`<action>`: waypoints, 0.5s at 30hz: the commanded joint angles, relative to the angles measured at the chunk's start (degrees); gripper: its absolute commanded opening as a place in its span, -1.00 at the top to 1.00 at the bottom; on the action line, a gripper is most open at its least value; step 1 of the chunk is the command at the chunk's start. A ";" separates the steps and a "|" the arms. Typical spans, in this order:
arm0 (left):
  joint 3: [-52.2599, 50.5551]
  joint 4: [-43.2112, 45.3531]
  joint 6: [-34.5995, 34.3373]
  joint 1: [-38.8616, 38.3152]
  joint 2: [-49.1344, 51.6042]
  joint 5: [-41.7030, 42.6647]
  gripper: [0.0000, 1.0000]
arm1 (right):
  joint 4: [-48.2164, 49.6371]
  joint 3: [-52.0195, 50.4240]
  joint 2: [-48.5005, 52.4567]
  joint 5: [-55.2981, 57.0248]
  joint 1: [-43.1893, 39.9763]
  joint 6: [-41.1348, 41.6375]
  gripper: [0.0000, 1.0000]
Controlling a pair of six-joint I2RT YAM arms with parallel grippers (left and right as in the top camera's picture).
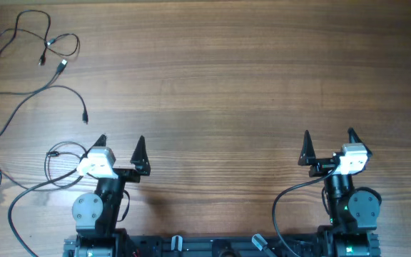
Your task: Untangle cables
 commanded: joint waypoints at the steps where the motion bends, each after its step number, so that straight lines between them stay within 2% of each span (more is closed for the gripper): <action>1: -0.55 -0.02 1.73 -2.23 -0.59 0.31 -1.00 | 0.09 -0.15 -0.61 -1.14 -0.24 -1.03 -0.99; 15: -0.55 -0.07 1.75 -2.36 -0.59 -0.37 -1.00 | 0.09 -0.15 -0.61 -1.14 -0.24 -1.01 -0.99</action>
